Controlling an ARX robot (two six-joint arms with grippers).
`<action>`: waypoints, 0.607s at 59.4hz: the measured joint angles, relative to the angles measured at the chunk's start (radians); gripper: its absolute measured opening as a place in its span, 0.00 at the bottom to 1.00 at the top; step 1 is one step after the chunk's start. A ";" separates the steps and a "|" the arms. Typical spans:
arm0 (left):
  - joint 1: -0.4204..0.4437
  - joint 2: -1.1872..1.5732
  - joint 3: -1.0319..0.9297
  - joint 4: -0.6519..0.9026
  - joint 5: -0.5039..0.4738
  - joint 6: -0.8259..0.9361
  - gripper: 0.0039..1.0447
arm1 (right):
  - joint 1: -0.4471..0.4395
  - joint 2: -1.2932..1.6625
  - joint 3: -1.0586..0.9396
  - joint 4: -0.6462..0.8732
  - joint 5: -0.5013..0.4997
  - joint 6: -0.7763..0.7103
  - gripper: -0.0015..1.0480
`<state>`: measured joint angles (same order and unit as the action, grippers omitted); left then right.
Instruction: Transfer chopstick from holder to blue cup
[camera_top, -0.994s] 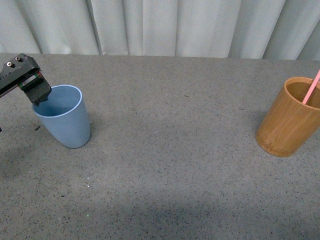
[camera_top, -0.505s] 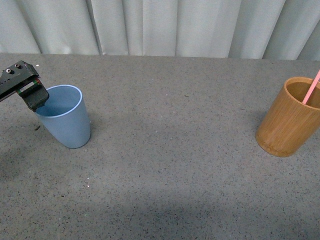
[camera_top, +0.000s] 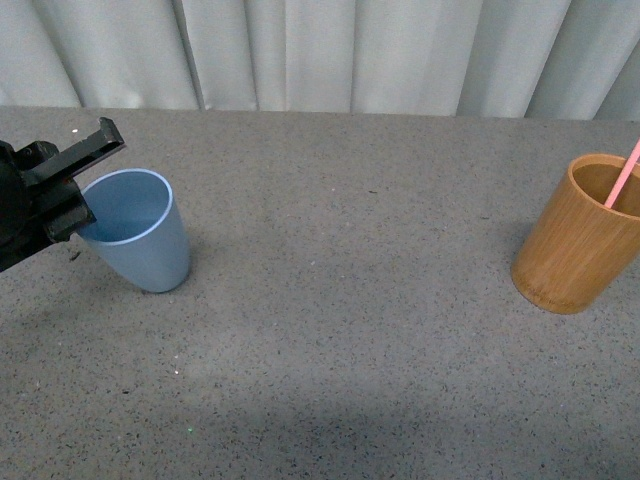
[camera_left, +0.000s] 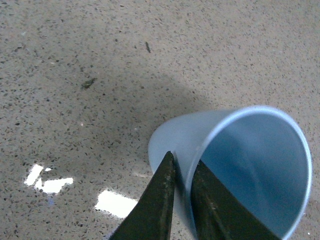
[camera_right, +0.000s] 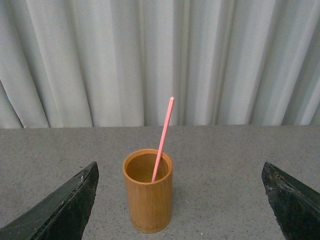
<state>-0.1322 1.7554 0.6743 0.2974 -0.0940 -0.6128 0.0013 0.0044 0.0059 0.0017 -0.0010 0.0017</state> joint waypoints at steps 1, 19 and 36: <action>-0.003 0.000 0.001 0.000 0.001 0.002 0.06 | 0.000 0.000 0.000 0.000 0.000 0.000 0.91; -0.035 -0.004 0.020 0.000 0.008 0.002 0.03 | 0.000 0.000 0.000 0.000 0.000 0.000 0.91; -0.154 -0.007 0.072 -0.029 -0.026 -0.011 0.03 | 0.000 0.000 0.000 0.000 0.000 0.000 0.91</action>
<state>-0.2863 1.7485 0.7460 0.2680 -0.1200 -0.6243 0.0013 0.0044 0.0059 0.0017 -0.0010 0.0013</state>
